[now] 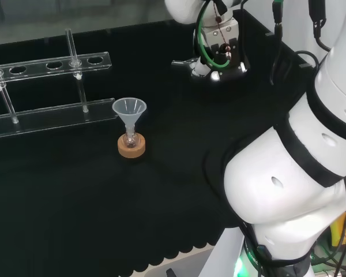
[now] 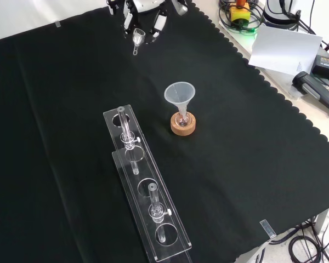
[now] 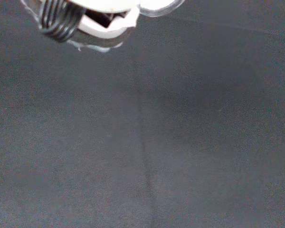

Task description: Pour all the NaCl from the weighing funnel into the round-bottom flask.

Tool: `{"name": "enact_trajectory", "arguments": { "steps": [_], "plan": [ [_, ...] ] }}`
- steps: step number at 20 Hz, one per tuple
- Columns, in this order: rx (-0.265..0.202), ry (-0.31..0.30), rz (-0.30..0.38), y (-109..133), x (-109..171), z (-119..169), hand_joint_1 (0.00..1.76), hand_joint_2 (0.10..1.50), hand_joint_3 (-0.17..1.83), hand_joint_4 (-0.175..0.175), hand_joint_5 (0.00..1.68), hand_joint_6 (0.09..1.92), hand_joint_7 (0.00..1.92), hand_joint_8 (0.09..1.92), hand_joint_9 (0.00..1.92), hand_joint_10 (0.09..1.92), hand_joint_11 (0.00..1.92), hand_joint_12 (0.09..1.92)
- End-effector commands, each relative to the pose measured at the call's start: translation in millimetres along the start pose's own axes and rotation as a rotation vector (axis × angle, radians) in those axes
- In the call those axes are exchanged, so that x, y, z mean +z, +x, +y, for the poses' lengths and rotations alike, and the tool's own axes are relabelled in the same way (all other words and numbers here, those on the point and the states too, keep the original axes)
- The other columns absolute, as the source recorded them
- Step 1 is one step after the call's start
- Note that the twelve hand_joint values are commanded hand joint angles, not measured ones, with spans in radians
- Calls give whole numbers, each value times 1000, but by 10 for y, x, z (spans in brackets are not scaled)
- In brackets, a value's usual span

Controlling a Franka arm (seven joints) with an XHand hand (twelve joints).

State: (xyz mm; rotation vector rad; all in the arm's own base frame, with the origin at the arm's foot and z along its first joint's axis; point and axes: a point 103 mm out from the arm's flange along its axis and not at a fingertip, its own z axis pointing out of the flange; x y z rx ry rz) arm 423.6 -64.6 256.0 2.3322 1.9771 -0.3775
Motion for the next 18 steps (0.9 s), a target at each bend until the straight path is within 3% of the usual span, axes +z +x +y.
{"name": "enact_trajectory", "arguments": {
  "steps": [1,18],
  "plan": [
    [-31,7,3,154,-40,-100,1112,696,545,175,1320,529,1557,310,1224,160,0,1402],
    [-164,-2,14,337,-158,-183,1112,686,564,175,1319,537,1568,302,1229,155,0,1403]
  ]
}}
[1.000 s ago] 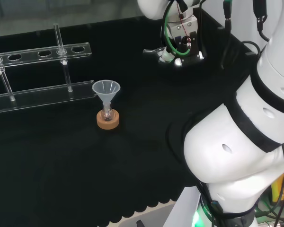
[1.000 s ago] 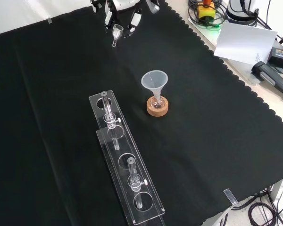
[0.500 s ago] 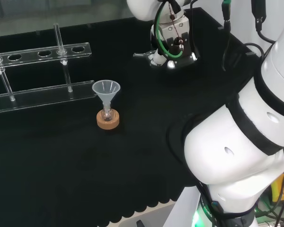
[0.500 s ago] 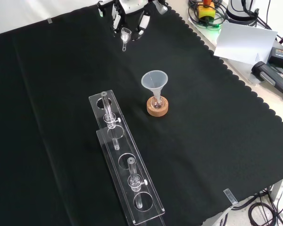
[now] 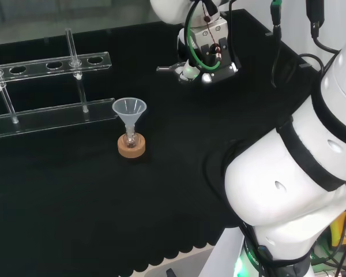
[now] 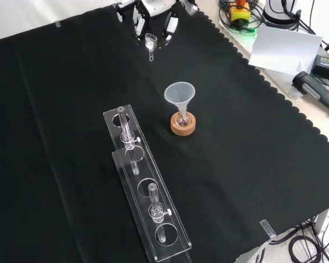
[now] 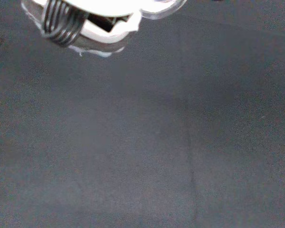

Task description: Pour all the NaCl from the weighing funnel into the round-bottom flask.

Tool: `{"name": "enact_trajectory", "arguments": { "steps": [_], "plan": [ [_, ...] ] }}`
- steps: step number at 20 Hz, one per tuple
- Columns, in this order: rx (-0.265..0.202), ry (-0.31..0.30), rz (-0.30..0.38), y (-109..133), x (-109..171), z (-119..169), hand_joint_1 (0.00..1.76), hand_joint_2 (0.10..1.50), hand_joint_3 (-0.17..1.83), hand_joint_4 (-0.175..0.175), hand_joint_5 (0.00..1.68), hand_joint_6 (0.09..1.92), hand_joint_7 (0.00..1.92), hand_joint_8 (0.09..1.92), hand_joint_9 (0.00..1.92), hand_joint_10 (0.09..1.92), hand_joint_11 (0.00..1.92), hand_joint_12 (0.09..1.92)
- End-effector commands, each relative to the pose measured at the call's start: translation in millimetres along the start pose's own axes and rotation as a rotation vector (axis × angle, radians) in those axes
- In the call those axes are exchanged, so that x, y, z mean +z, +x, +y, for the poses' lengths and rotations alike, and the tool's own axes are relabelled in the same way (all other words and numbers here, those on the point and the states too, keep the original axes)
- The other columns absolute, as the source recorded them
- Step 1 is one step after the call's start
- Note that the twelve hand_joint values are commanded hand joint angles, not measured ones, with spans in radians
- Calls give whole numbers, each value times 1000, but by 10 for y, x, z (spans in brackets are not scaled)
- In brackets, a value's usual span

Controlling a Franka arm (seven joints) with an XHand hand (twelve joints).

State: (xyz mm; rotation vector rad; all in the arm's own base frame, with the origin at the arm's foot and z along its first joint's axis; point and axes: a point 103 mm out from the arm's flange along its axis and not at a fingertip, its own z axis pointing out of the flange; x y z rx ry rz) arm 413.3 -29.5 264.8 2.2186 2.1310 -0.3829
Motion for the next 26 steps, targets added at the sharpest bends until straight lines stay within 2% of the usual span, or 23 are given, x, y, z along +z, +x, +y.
{"name": "enact_trajectory", "arguments": {
  "steps": [1,13,26],
  "plan": [
    [-48,-7,13,42,-19,-5,1112,686,565,175,1319,537,1568,302,1229,155,0,1403],
    [-168,-22,-1,198,-99,20,1113,681,575,175,1318,543,1572,295,1230,151,0,1405],
    [-264,-17,7,388,-92,10,1113,677,583,175,1317,548,1575,287,1232,147,0,1410]
  ]
}}
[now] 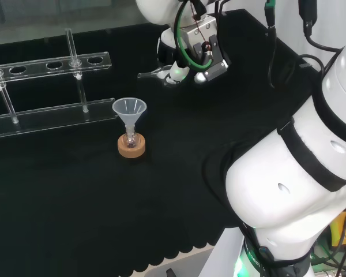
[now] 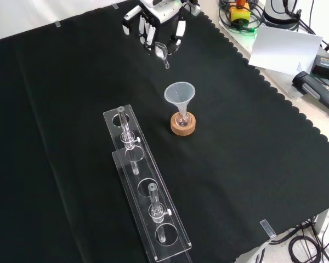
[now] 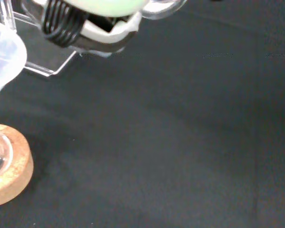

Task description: Pour all the NaCl from the weighing funnel into the round-bottom flask.

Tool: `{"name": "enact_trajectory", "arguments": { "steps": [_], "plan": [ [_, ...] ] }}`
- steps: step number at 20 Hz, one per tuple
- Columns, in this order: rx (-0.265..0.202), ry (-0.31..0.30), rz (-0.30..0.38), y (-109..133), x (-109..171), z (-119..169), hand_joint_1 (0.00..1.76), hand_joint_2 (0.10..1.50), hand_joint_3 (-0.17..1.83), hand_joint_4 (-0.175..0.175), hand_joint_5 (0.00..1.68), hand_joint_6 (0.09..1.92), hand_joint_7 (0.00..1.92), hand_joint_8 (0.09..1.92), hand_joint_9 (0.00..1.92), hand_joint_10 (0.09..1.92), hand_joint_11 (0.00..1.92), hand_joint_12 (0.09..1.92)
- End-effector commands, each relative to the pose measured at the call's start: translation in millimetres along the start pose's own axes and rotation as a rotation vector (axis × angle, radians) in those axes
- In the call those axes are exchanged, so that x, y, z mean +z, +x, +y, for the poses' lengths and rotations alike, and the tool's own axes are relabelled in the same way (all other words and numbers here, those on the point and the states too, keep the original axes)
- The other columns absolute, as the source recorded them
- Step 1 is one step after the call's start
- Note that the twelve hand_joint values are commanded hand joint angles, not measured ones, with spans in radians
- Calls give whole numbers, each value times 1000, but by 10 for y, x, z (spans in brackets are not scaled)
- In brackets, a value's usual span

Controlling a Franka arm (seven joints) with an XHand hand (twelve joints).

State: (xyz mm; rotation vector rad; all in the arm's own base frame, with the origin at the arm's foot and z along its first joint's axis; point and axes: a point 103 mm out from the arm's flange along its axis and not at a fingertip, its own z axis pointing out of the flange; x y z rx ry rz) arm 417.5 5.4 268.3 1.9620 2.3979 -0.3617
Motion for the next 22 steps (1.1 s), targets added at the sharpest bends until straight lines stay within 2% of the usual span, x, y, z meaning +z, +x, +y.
{"name": "enact_trajectory", "arguments": {
  "steps": [1,6,14,22],
  "plan": [
    [-28,3,1,58,20,2,1113,676,584,175,1317,549,1575,287,1232,147,0,1410],
    [-29,2,13,71,39,-27,1115,660,612,175,1323,549,1588,277,1237,142,0,1420],
    [-50,23,-18,96,59,-74,1117,650,629,175,1326,552,1595,268,1241,138,0,1425],
    [-57,54,-39,101,92,-6,1117,648,633,175,1325,555,1597,263,1244,137,0,1426]
  ]
}}
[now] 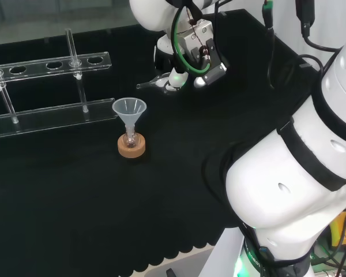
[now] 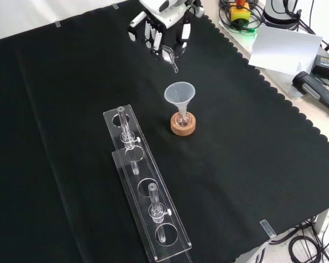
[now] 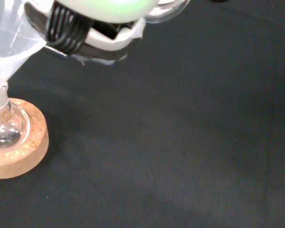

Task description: Pour all the NaCl from the weighing funnel into the round-bottom flask.

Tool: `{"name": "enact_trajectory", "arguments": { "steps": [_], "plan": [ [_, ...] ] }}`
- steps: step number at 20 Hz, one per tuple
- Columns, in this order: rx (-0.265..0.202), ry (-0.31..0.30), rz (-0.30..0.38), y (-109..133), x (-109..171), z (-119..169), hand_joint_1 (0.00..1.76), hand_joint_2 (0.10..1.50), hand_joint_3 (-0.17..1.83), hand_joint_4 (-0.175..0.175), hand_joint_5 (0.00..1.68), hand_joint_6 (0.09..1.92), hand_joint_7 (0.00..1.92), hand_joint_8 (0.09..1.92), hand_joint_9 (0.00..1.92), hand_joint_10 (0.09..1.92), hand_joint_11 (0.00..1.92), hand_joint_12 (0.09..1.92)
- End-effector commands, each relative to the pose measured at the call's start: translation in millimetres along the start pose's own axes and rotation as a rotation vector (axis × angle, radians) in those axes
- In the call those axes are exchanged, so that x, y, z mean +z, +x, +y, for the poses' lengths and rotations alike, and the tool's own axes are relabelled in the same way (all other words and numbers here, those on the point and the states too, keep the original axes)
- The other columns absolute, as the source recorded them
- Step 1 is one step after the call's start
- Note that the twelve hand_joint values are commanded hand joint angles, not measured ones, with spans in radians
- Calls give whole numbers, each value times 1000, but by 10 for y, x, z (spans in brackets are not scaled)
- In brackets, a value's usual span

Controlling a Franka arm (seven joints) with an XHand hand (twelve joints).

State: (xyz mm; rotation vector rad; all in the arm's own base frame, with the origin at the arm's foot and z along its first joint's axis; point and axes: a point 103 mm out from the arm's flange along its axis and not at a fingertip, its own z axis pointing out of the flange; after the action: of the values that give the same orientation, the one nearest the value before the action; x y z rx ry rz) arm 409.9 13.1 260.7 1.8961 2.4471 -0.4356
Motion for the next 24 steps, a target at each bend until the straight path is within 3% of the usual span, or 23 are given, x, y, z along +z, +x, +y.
{"name": "enact_trajectory", "arguments": {
  "steps": [1,24],
  "plan": [
    [-5,19,-11,-1,24,51,1117,648,634,175,1325,555,1597,263,1244,136,0,1426],
    [-2,54,-41,-78,48,54,1118,626,676,175,1323,579,1632,242,1260,126,0,1433]
  ]
}}
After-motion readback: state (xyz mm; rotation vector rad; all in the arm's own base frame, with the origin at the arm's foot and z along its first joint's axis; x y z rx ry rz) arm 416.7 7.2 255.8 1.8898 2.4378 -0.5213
